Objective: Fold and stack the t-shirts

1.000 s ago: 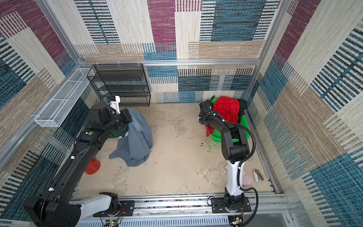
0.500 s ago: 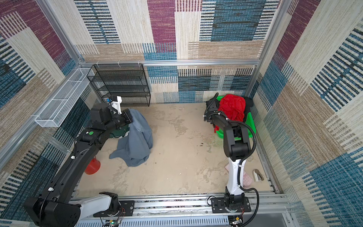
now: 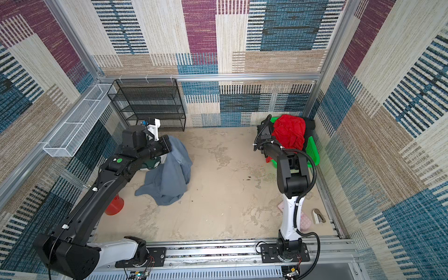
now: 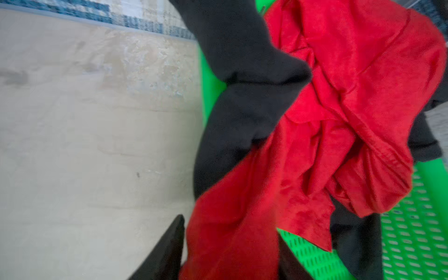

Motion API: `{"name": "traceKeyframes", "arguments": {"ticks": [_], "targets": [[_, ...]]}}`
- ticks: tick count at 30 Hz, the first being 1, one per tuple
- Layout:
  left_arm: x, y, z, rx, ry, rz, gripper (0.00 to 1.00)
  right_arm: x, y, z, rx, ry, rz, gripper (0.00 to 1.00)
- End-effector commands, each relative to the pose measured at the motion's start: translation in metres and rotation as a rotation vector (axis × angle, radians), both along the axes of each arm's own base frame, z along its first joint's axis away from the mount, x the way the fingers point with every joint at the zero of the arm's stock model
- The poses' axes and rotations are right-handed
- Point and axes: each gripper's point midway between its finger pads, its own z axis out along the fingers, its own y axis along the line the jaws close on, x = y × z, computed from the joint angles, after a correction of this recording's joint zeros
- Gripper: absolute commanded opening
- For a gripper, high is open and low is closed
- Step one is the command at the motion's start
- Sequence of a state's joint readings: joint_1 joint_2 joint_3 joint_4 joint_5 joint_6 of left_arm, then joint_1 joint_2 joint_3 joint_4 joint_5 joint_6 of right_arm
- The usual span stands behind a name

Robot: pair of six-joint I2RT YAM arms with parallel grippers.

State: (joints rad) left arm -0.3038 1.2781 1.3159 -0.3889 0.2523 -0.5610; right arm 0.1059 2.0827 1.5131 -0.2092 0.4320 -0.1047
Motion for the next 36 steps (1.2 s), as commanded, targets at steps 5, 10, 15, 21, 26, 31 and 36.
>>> {"name": "traceKeyframes", "arguments": {"ticks": [5,10,15,21,26,31,36], "targets": [[0.005,-0.014,0.009,0.050,-0.039,-0.036,0.00,-0.033,0.022,0.023,0.232,-0.066,0.011,0.99],[0.010,-0.031,0.012,0.028,-0.031,-0.089,0.00,-0.070,0.041,0.052,0.409,-0.145,0.046,0.99],[0.016,-0.058,0.027,0.029,-0.068,-0.150,0.00,-0.109,0.075,0.084,0.614,-0.215,0.182,0.99],[0.022,-0.106,0.069,0.063,-0.143,-0.271,0.00,-0.147,0.092,0.084,0.742,-0.215,0.244,0.99],[0.033,-0.130,0.110,0.094,-0.214,-0.328,0.00,-0.165,0.093,0.073,0.766,-0.190,0.238,0.99],[0.052,-0.113,0.162,0.205,-0.340,-0.237,0.00,-0.180,0.111,0.064,0.850,-0.145,0.274,0.99],[0.060,-0.083,0.189,0.222,-0.415,-0.124,0.00,-0.190,0.146,0.056,0.865,-0.089,0.332,0.98]]}}
